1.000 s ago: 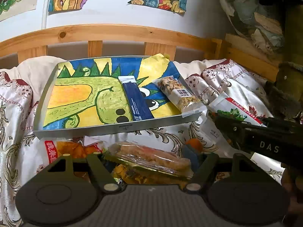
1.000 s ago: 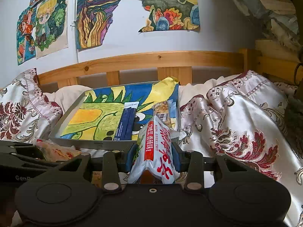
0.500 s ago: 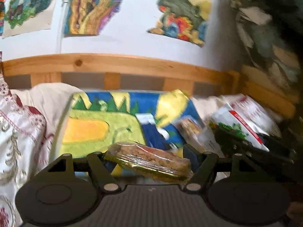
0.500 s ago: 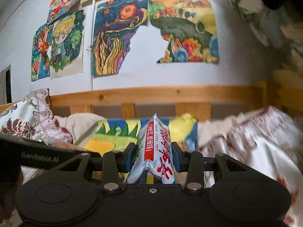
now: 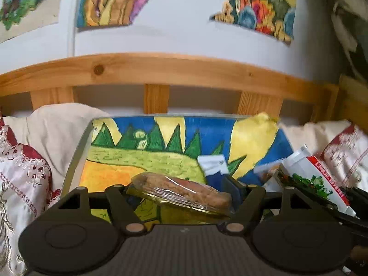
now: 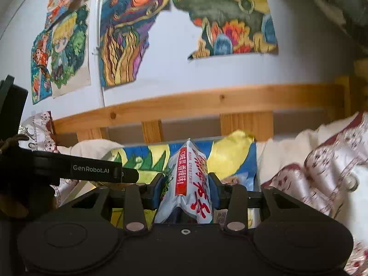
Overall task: Organize snacks
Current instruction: 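Grasp the clear-wrapped pastry with the left tool while the right tool lifts the white bag, then lower the pastry and white bag into the dinosaur tray and open both tools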
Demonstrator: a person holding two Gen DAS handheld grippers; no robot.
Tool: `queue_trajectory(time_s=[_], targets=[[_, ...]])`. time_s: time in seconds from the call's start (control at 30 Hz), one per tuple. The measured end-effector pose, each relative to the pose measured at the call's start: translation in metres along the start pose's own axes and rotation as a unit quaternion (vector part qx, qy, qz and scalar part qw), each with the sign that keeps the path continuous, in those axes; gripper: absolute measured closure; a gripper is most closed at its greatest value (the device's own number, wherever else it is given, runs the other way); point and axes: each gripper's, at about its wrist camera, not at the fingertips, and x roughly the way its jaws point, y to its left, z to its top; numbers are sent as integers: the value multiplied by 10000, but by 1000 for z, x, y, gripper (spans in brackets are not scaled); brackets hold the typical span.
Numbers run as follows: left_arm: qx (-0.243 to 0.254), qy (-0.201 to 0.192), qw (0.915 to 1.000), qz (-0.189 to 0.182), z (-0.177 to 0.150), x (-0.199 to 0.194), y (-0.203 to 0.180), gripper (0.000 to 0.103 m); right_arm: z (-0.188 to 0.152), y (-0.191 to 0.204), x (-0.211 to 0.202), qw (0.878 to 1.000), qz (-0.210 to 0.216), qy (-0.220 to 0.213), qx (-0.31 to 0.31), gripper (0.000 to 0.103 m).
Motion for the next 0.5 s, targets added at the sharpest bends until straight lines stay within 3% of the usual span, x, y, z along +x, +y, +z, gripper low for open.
queue_trajectory(time_s=[0.17, 0.4, 0.5], targets=[[25, 126, 9999, -55, 1, 2, 4, 28, -8, -1, 14, 9999, 19, 153, 53, 60], [-241, -344, 9991, 83, -1, 10, 9, 28, -15, 0, 23, 9997, -22, 232, -12, 60], [-154, -361, 9991, 143, -5, 16, 6, 27, -15, 0, 24, 9996, -19, 272, -24, 59]])
